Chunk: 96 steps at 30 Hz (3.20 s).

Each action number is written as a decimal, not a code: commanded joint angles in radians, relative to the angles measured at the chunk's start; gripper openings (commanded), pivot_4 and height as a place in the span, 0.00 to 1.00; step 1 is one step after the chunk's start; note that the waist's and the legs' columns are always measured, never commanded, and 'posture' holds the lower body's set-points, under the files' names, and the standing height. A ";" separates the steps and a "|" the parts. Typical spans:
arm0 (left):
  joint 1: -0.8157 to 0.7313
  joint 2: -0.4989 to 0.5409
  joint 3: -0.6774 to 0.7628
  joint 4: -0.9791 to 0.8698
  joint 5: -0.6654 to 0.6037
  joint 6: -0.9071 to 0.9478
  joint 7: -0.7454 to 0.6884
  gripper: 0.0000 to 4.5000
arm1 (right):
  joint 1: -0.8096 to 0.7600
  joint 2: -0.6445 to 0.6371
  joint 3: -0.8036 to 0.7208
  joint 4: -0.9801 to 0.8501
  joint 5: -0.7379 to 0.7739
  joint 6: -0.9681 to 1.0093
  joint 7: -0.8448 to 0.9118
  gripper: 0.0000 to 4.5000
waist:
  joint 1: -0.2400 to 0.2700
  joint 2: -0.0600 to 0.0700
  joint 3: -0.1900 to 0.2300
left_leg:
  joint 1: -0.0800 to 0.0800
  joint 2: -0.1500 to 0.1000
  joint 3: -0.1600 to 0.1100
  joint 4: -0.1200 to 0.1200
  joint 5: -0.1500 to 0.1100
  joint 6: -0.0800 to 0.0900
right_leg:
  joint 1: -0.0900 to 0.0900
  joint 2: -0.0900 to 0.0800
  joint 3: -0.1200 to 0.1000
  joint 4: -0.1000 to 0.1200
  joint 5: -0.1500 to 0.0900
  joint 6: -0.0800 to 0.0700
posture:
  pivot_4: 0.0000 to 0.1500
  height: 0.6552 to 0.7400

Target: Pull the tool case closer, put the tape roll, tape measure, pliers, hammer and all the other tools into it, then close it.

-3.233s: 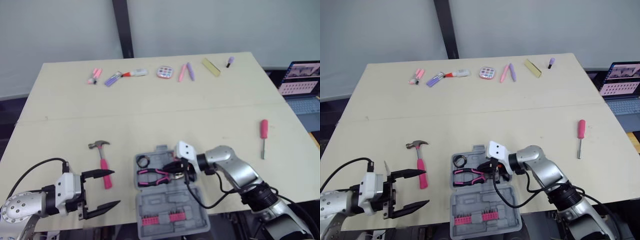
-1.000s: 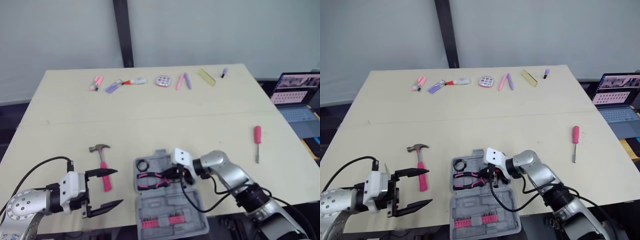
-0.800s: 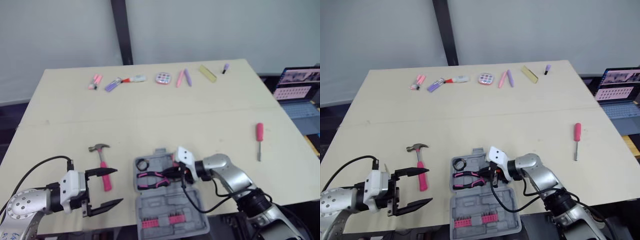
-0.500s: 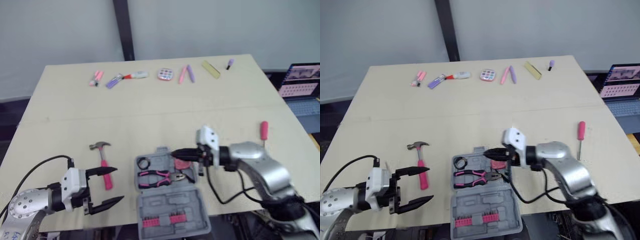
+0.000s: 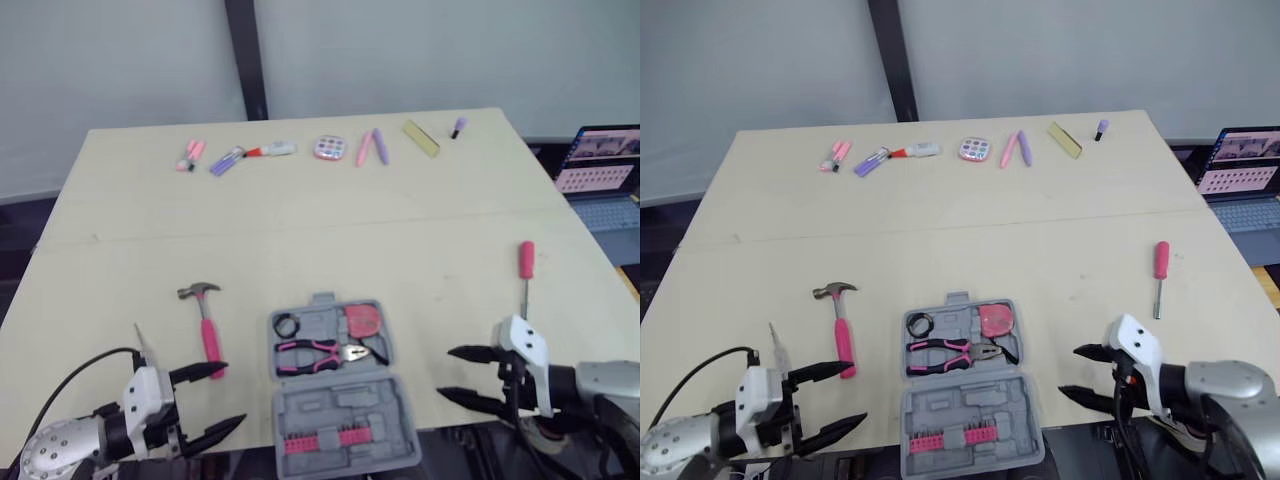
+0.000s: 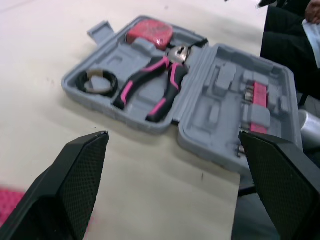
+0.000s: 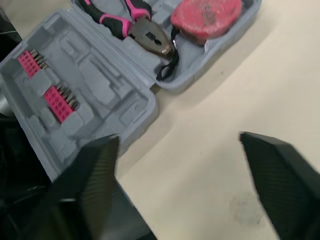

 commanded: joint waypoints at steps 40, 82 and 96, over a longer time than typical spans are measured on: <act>0.101 -0.008 0.010 -0.043 0.023 -0.114 0.046 1.00 | 0.042 0.085 -0.008 0.070 -0.032 -0.222 -0.059 0.99 | 0.016 0.000 0.000 | 0.000 0.000 0.000 0.001 0.000 0.000 | 0.001 0.000 0.000 0.000 0.000 0.000 | 1.00 1.00; 0.022 0.077 -0.014 -0.169 0.046 0.124 0.162 0.74 | -0.066 0.056 0.105 0.055 -0.034 -0.188 -0.046 1.00 | 0.016 0.000 0.000 | 0.001 0.000 -0.001 0.004 0.000 0.000 | 0.001 0.000 0.000 0.003 0.000 0.000 | 1.00 1.00; -0.200 0.080 -0.235 -0.020 0.192 0.159 0.156 0.00 | -0.184 0.035 0.267 0.130 -0.123 -0.134 -0.089 0.42 | 0.016 0.000 0.000 | 0.000 0.000 0.000 0.005 0.000 0.001 | 0.001 0.000 0.000 0.006 0.000 0.000 | 1.00 1.00</act>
